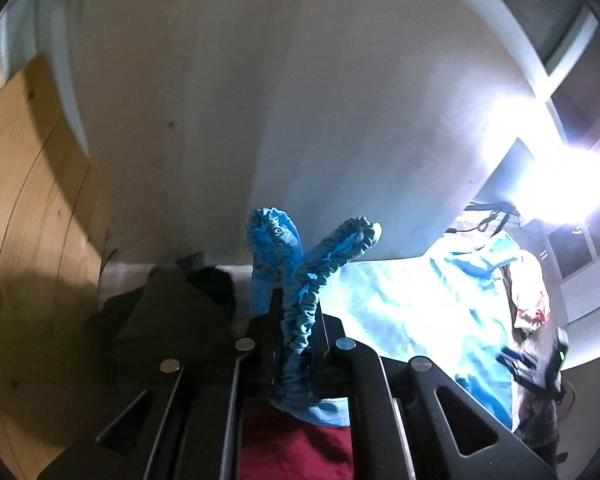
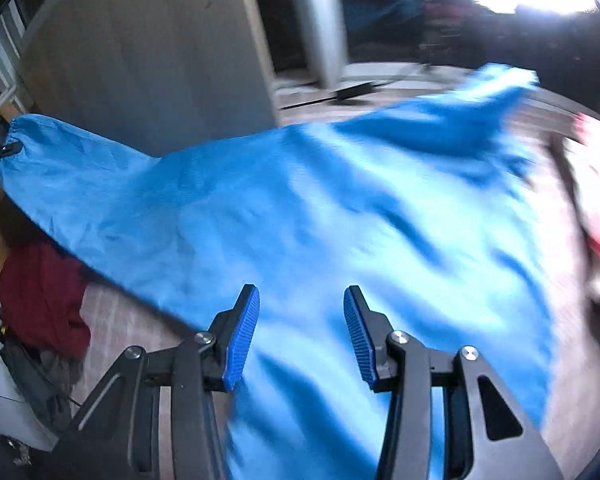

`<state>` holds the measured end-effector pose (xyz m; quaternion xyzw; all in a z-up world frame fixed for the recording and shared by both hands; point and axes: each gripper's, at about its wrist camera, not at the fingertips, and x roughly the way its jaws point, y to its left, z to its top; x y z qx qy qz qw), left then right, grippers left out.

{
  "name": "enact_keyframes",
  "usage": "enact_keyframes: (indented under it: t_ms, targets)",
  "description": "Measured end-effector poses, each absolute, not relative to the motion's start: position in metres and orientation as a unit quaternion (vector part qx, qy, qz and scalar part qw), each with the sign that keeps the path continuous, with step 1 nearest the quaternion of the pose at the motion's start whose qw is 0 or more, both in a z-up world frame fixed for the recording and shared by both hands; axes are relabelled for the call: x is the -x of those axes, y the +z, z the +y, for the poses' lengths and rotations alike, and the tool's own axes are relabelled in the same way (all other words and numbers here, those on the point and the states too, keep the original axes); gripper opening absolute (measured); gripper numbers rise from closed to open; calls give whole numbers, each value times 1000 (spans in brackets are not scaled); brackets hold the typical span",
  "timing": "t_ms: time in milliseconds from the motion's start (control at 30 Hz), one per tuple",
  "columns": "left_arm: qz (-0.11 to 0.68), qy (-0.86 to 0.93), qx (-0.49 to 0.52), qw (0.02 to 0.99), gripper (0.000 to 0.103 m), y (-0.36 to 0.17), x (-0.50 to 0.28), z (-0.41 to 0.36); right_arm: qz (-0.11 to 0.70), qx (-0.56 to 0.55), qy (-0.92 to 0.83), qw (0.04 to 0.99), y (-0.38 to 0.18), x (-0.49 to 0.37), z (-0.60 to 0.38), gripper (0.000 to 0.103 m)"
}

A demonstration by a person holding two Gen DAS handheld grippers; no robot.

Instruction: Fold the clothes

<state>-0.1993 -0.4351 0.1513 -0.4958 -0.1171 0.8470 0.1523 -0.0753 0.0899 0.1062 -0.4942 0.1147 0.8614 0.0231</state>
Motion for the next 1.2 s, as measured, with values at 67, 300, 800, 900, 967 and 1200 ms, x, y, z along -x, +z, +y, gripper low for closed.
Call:
enact_keyframes:
  t_ms: [67, 300, 800, 900, 967, 1200]
  targets:
    - [-110, 849, 490, 164, 8, 159, 199, -417, 123, 495, 859, 53, 104, 42, 103, 43]
    - [-82, 849, 482, 200, 8, 177, 189, -337, 150, 519, 833, 117, 84, -40, 153, 43]
    - [-110, 837, 468, 261, 8, 218, 168, -29, 89, 534, 841, 3, 55, -42, 223, 43]
    - [-103, 834, 464, 281, 8, 228, 163, 46, 82, 532, 842, -34, 51, -43, 240, 43]
    - [-109, 826, 464, 302, 8, 236, 162, 95, 83, 527, 844, -46, 54, -48, 256, 43]
    - [-85, 811, 455, 357, 8, 253, 158, 202, 90, 505, 857, -50, 67, -69, 316, 43]
